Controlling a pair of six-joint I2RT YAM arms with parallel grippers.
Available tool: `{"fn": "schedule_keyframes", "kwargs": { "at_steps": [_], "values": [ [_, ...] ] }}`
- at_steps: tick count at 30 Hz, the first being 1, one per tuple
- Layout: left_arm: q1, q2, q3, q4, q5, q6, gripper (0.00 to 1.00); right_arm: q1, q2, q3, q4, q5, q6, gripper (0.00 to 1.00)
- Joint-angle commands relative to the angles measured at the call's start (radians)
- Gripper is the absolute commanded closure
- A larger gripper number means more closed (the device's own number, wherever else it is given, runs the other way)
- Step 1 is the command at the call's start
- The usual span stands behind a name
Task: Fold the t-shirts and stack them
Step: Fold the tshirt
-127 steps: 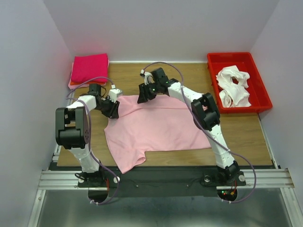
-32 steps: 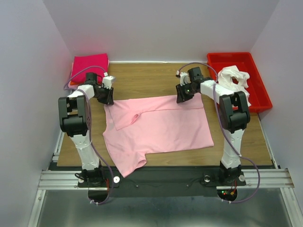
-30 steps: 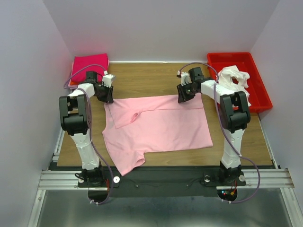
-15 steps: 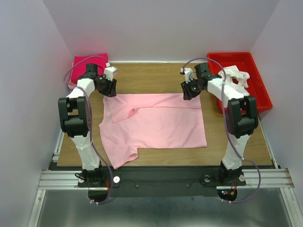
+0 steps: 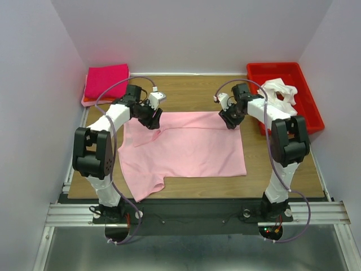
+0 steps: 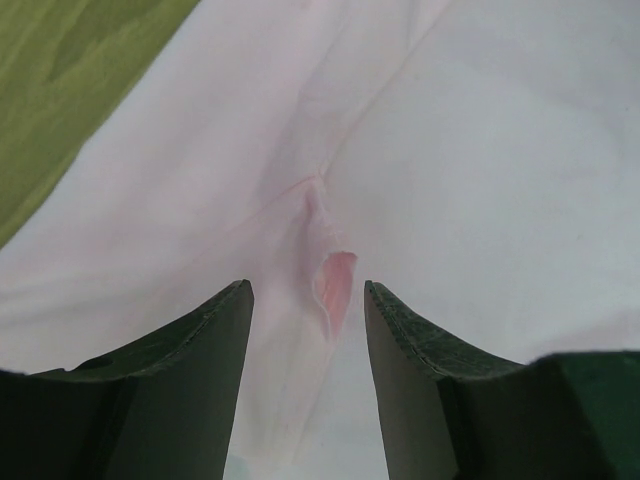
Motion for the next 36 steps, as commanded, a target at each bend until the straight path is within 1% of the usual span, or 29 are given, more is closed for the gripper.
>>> {"fn": "schedule_keyframes", "kwargs": {
  "at_steps": [1, 9, 16, 21, 22, 24, 25, 27, 28, 30, 31, 33, 34, 36],
  "values": [
    [-0.024, 0.002, -0.012, 0.030, -0.036, -0.014, 0.40, 0.000, 0.009, -0.001, 0.001, 0.041, -0.055, 0.55],
    [-0.075, 0.041, -0.045, 0.062, -0.051, -0.025, 0.38, 0.000, 0.026, 0.011, 0.014, 0.075, -0.069, 0.55],
    [-0.092, 0.071, -0.049, 0.085, -0.065, -0.037, 0.38, 0.000, 0.023, 0.002, 0.014, 0.086, -0.086, 0.56],
    [-0.093, 0.093, -0.047, 0.095, -0.074, -0.045, 0.43, 0.000, 0.030, -0.007, 0.014, 0.104, -0.098, 0.59],
    [-0.096, 0.096, -0.047, 0.095, -0.080, -0.046, 0.46, 0.000, 0.032, -0.007, 0.014, 0.106, -0.101, 0.62],
    [-0.096, 0.099, -0.047, 0.096, -0.085, -0.048, 0.51, -0.001, 0.032, -0.006, 0.014, 0.109, -0.100, 0.66],
    [-0.095, 0.099, -0.047, 0.098, -0.083, -0.048, 0.58, -0.001, 0.032, -0.004, 0.015, 0.109, -0.100, 0.69],
    [-0.096, 0.094, -0.050, 0.099, -0.086, -0.048, 0.69, -0.001, 0.030, 0.004, 0.015, 0.106, -0.098, 0.75],
    [-0.095, 0.090, -0.052, 0.098, -0.086, -0.048, 0.79, -0.001, 0.027, 0.005, 0.015, 0.106, -0.098, 0.76],
    [-0.096, 0.065, -0.056, 0.093, -0.077, -0.046, 0.87, -0.003, 0.023, 0.010, 0.014, 0.106, -0.097, 0.80],
    [-0.095, 0.054, -0.058, 0.087, -0.072, -0.045, 0.94, -0.003, 0.023, 0.008, 0.014, 0.107, -0.097, 0.84],
    [-0.095, 0.027, -0.059, 0.072, -0.062, -0.037, 0.99, -0.004, 0.014, 0.008, 0.014, 0.109, -0.098, 0.88],
    [-0.096, 0.016, -0.059, 0.064, -0.060, -0.031, 1.00, -0.004, 0.012, 0.007, 0.014, 0.109, -0.100, 0.94],
    [-0.096, -0.002, -0.064, 0.040, -0.057, -0.014, 1.00, -0.006, 0.000, 0.004, 0.014, 0.109, -0.106, 1.00]
  ]
}}
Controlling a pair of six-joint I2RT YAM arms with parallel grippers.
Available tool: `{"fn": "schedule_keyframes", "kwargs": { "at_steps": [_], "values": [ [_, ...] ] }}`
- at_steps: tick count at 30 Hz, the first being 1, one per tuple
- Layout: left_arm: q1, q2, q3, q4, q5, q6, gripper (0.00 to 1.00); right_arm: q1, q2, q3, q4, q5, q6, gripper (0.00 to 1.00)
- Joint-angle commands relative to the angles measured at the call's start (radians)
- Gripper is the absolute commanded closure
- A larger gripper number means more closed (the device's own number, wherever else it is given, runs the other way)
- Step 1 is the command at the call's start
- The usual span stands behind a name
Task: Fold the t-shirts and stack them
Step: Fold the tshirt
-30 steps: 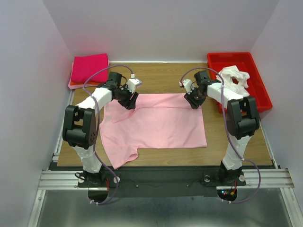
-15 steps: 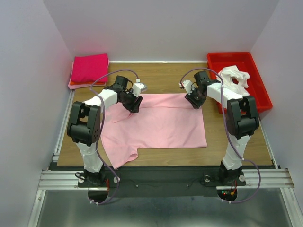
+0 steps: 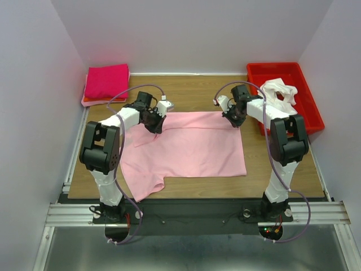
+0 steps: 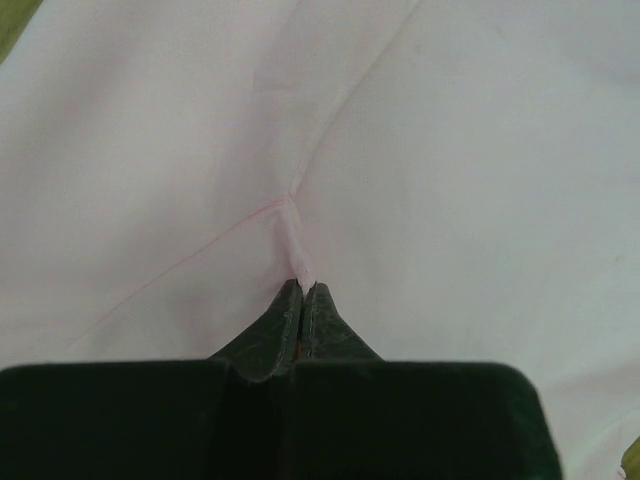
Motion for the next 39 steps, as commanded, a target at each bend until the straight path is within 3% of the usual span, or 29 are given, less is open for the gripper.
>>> {"fn": "schedule_keyframes", "kwargs": {
  "at_steps": [1, 9, 16, 18, 20, 21, 24, 33, 39],
  "values": [
    [-0.006, -0.101, -0.011, -0.046, 0.029, 0.033, 1.00, -0.007, -0.025, 0.013, 0.017, 0.011, -0.016, 0.99],
    [-0.006, -0.103, -0.043, -0.052, 0.017, 0.050, 0.97, -0.029, -0.057, -0.008, 0.015, -0.001, -0.026, 0.99],
    [-0.007, -0.057, -0.041, -0.017, 0.000, 0.027, 0.67, -0.027, -0.091, -0.056, 0.004, -0.024, -0.043, 0.99],
    [-0.004, -0.060, -0.040, -0.021, 0.007, 0.028, 0.60, -0.029, -0.082, -0.054, -0.003, -0.032, -0.040, 0.91],
    [0.009, -0.074, -0.032, -0.033, 0.023, 0.030, 0.51, -0.027, -0.079, -0.045, -0.012, -0.043, -0.042, 0.68],
    [0.022, -0.095, -0.023, -0.049, 0.045, 0.032, 0.51, -0.029, -0.082, -0.039, -0.012, -0.052, -0.033, 0.56],
    [0.078, -0.130, 0.000, -0.070, 0.072, 0.032, 0.50, -0.033, -0.083, 0.008, -0.019, -0.090, 0.004, 0.52],
    [0.279, -0.049, 0.060, 0.016, 0.072, -0.077, 0.51, -0.036, 0.042, 0.218, -0.017, -0.156, 0.188, 0.57],
    [0.364, 0.014, 0.086, 0.046, 0.038, -0.133, 0.58, -0.036, 0.165, 0.309, -0.008, -0.136, 0.259, 0.62]
  ]
}}
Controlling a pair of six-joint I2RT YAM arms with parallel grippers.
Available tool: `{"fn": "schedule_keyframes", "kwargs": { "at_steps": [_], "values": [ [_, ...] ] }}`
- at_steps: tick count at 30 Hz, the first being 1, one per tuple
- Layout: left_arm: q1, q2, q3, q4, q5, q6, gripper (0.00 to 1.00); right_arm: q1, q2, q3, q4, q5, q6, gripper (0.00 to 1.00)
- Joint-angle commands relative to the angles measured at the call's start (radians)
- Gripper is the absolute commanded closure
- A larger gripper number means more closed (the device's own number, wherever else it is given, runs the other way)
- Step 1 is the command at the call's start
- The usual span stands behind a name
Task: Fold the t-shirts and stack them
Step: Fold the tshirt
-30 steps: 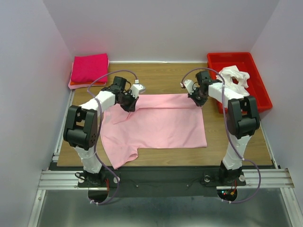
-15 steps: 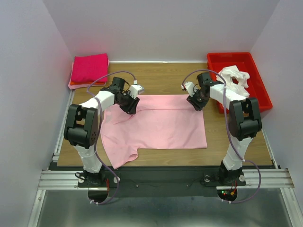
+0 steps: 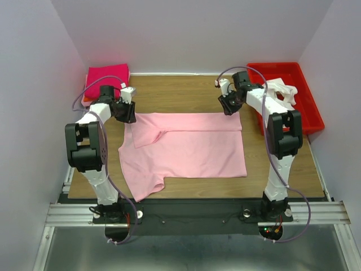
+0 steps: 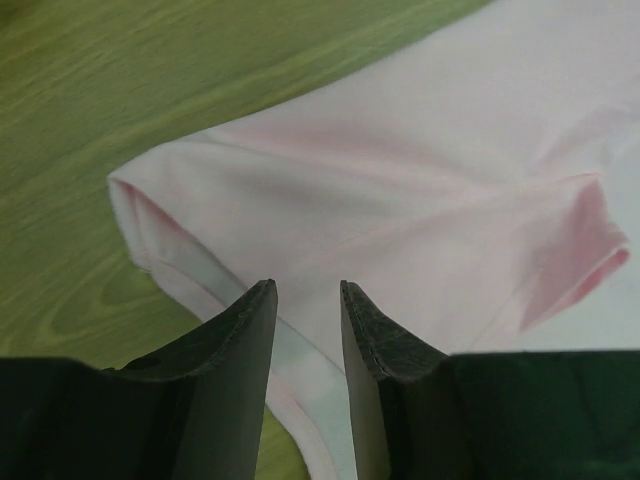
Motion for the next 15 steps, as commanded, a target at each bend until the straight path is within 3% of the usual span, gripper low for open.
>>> {"fn": "schedule_keyframes", "kwargs": {
  "at_steps": [1, 15],
  "values": [
    [0.033, 0.035, 0.033, 0.035, -0.007, -0.054, 0.60, -0.011, 0.081, 0.069, 0.017, -0.007, 0.094, 0.62],
    [0.063, 0.122, 0.045, 0.047, -0.022, -0.088, 0.61, -0.011, 0.173, 0.107, 0.030, 0.029, 0.139, 0.63]
  ]
}}
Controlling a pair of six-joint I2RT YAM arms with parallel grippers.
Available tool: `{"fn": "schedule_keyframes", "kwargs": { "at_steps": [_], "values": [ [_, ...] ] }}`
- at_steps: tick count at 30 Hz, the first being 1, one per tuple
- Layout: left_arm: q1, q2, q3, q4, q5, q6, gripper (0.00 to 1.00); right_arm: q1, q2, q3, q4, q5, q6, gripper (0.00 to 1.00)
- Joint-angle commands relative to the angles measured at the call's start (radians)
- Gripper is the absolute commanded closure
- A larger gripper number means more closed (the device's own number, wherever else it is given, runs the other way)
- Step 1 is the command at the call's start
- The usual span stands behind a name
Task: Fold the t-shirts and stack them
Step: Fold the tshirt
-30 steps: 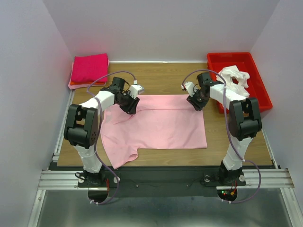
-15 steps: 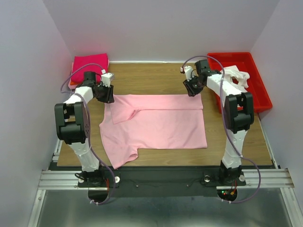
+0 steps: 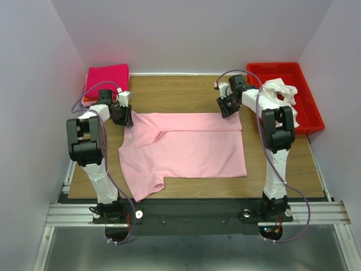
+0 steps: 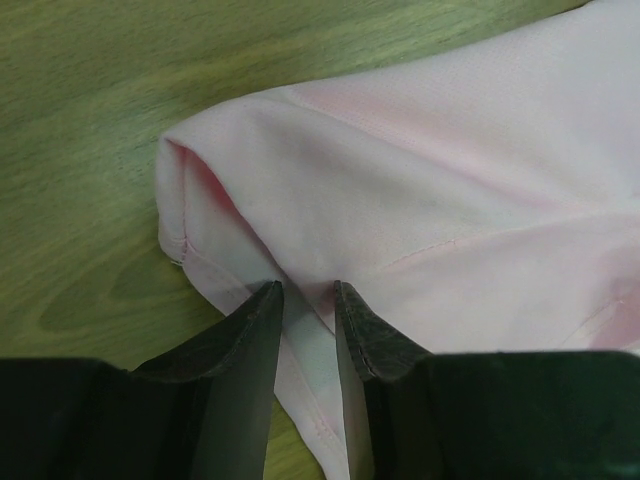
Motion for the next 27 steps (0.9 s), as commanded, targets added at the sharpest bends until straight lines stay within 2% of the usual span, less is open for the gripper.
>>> {"fn": "schedule_keyframes", "kwargs": {
  "at_steps": [1, 9, 18, 27],
  "values": [
    [0.003, 0.012, 0.045, 0.007, 0.011, -0.018, 0.61, -0.010, 0.006, 0.021, 0.022, 0.019, 0.020, 0.63],
    [0.003, 0.009, 0.061, 0.001, 0.054, -0.032, 0.62, -0.009, 0.008, 0.015, 0.024, 0.020, 0.018, 0.63],
    [0.003, 0.017, 0.058, -0.009, 0.063, -0.024, 0.77, -0.010, 0.012, 0.009, 0.025, 0.017, 0.020, 0.64],
    [0.003, 0.031, 0.058, -0.004, 0.026, -0.040, 0.74, -0.009, 0.012, 0.012, 0.025, 0.019, 0.017, 0.64]
  ]
}}
